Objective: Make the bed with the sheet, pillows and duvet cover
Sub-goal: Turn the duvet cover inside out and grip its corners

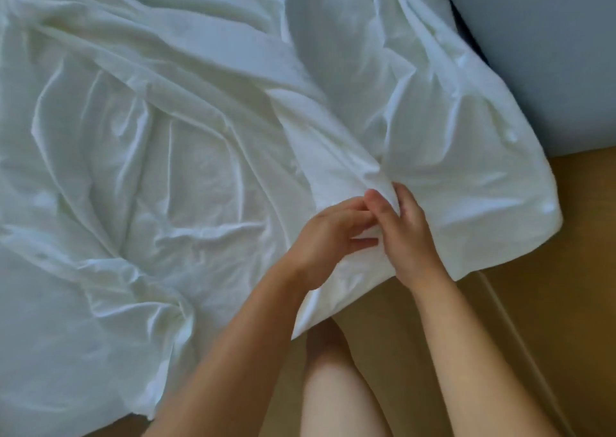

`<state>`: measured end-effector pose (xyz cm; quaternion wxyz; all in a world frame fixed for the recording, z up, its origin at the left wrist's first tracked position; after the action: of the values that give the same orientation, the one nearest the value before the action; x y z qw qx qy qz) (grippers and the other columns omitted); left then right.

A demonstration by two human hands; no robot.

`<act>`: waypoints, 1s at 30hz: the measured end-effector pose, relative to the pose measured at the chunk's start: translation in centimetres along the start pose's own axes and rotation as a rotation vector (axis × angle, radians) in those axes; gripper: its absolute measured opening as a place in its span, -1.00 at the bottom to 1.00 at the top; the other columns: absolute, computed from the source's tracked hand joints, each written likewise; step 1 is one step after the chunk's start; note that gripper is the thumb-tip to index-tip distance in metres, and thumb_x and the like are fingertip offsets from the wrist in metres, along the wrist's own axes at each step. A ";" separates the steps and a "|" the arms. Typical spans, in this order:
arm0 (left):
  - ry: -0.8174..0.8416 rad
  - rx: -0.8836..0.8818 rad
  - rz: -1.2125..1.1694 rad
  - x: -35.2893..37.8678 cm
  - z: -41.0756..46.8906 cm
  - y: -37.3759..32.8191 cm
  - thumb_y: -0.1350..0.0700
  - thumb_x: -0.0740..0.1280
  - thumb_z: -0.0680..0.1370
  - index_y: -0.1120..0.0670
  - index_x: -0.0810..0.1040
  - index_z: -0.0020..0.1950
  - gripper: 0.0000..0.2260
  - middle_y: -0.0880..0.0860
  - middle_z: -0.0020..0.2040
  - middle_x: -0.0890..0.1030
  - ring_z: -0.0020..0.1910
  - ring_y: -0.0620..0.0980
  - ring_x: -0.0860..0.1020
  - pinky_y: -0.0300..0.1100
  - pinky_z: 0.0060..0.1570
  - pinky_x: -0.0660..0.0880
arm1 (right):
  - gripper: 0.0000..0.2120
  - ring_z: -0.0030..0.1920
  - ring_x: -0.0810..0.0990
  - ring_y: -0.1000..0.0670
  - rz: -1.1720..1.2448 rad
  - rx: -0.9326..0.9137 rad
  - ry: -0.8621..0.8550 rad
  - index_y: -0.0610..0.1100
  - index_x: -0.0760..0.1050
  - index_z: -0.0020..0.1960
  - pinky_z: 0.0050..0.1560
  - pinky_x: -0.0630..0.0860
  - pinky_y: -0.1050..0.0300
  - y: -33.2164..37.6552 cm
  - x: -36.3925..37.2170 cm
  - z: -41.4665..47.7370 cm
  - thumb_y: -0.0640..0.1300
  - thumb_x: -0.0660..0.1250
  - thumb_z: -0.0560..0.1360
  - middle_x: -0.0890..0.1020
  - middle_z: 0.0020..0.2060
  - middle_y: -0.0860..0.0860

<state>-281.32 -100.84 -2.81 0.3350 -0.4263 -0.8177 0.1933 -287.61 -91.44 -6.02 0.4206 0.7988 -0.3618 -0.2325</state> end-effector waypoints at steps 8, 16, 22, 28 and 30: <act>-0.852 -0.118 0.498 -6.9 5.5 2.8 -0.01 0.35 0.49 0.16 0.48 0.16 -0.67 0.07 0.12 0.57 -0.05 0.02 0.59 -0.28 -0.15 0.50 | -0.79 -0.37 0.33 0.22 -0.303 -0.201 -0.898 -0.04 0.30 -0.26 -0.31 0.28 0.41 3.9 -11.8 4.7 -0.08 0.23 0.53 0.34 -0.34 0.11; -0.873 -0.264 0.712 -8.4 10.2 4.3 0.02 0.14 0.62 0.24 0.47 0.12 -0.69 0.18 0.08 0.58 0.07 0.18 0.55 -0.04 0.05 0.47 | -0.32 0.29 0.29 -0.20 -0.891 -0.140 -0.479 -0.14 0.17 0.45 0.19 0.31 -0.12 1.2 -6.4 5.1 0.02 0.37 0.45 0.32 0.32 -0.17; -1.009 -0.028 -0.620 -8.9 4.3 4.7 0.29 0.12 0.60 0.19 0.47 0.10 -0.84 0.17 -0.05 0.59 -0.10 0.12 0.58 0.01 -0.08 0.56 | -0.34 0.37 0.24 -0.31 -1.087 -0.311 -0.534 -0.22 0.23 0.44 0.34 0.09 -0.33 1.4 -1.8 2.4 -0.13 0.37 0.40 0.29 0.36 -0.30; -0.642 0.132 -1.021 -16.9 -9.9 3.5 0.23 0.14 0.47 0.24 0.49 0.27 -0.61 0.24 0.16 0.58 0.06 0.22 0.58 0.12 0.18 0.43 | 0.02 0.50 -0.25 -0.08 -1.213 -0.318 0.526 0.02 -0.23 0.52 0.41 -0.30 -0.09 -1.4 10.9 -2.3 0.37 0.28 0.34 -0.18 0.51 -0.08; -0.513 0.163 -0.925 -21.9 -17.3 2.8 0.10 0.22 0.48 0.37 0.48 0.26 -0.55 0.28 0.27 0.48 0.23 0.27 0.49 0.20 0.30 0.33 | -0.09 0.50 -0.04 -0.11 -1.332 -0.383 0.576 -0.06 -0.10 0.53 0.45 -0.14 -0.11 -2.5 15.7 -4.1 0.20 0.35 0.41 0.00 0.49 -0.17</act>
<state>-258.39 -116.88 -0.79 0.2065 0.0671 -0.9581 0.1866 -273.99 -100.55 -6.94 0.4005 0.7909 0.3695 -0.2785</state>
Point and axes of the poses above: each hand's wrist, its own z-axis towards the middle knuckle, its own x-axis out of the palm, y = z × x, the point moved 2 cm from there along z, towards the middle knuckle
